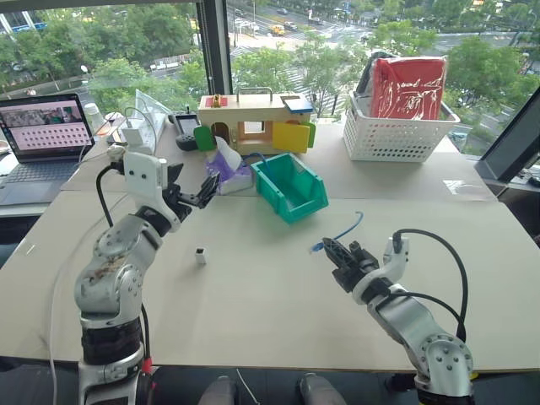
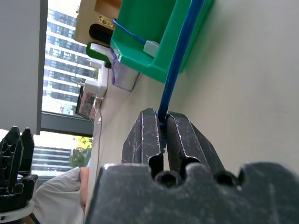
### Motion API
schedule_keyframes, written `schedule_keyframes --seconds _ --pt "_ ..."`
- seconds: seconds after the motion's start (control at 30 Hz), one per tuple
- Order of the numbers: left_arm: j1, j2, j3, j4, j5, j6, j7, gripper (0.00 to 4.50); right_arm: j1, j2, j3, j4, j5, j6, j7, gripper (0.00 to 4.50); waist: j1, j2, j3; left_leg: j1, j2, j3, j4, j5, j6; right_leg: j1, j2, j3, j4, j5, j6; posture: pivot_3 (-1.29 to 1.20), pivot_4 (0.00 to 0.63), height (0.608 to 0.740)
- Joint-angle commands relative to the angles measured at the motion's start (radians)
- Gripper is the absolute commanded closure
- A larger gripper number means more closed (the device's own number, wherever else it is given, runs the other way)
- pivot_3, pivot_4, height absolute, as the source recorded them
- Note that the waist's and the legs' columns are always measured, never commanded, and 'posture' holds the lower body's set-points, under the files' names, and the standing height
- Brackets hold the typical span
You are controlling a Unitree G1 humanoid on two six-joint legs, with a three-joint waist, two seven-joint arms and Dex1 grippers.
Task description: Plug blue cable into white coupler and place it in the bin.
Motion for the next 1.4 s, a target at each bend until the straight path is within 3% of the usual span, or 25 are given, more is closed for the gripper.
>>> schedule_keyframes --seconds 0.03,0.23,0.43,0.7,1.07,1.17,1.4 --pt "0.163 0.015 0.076 -0.153 0.026 -0.054 0.039 0.03 -0.039 0.012 0.01 -0.012 -0.035 0.007 0.021 4.5 -0.006 0.0 0.0 0.001 0.001 0.001 0.0 0.0 0.0 0.0 0.0 0.001 0.0 0.0 0.0 0.0 0.15 0.715" --pt "0.387 -0.06 0.045 -0.167 0.072 -0.148 0.084 0.03 -0.038 0.024 0.015 -0.006 -0.042 0.027 0.027 4.5 0.005 -0.001 0.0 0.002 0.001 0.0 0.0 0.0 0.0 0.001 0.0 0.0 0.001 0.0 -0.001 0.0 0.15 0.715" --pt "0.453 -0.106 -0.049 -0.073 0.081 -0.226 0.045 0.03 -0.026 0.029 0.012 -0.02 -0.049 0.034 0.025 4.5 0.002 -0.001 0.0 0.002 0.001 0.001 0.001 0.0 0.0 0.001 0.0 0.0 0.0 0.0 0.001 0.0 0.15 0.715" --pt "0.444 -0.083 -0.111 0.064 0.105 -0.35 -0.027 0.03 0.007 0.036 -0.001 -0.055 -0.062 0.021 0.013 4.5 -0.001 -0.001 0.0 0.002 0.002 0.001 0.0 0.0 0.0 0.0 0.001 0.0 0.0 -0.001 0.0 0.0 0.15 0.715" --pt "0.333 -0.12 -0.198 0.27 0.14 -0.37 -0.017 0.03 0.037 0.052 -0.02 -0.095 -0.083 0.011 -0.002 4.5 0.001 -0.001 0.0 0.001 0.001 0.001 0.0 0.0 0.0 0.001 0.001 0.0 0.0 -0.003 0.004 0.0 0.15 0.715" --pt "0.337 -0.12 -0.21 0.29 0.149 -0.368 -0.014 0.79 0.044 0.053 -0.026 -0.105 -0.086 0.009 -0.006 4.5 0.0 -0.001 0.0 0.001 0.001 0.001 0.0 0.0 0.0 0.001 0.001 0.0 0.0 -0.003 0.004 0.0 0.15 0.715" --pt "0.351 -0.096 -0.216 0.302 0.148 -0.375 -0.033 3.42 0.054 0.06 -0.029 -0.117 -0.088 0.002 -0.014 4.5 -0.001 -0.001 -0.001 0.002 0.002 0.001 0.0 0.0 0.0 0.001 0.001 0.0 0.001 -0.003 0.004 0.0 0.15 0.715"
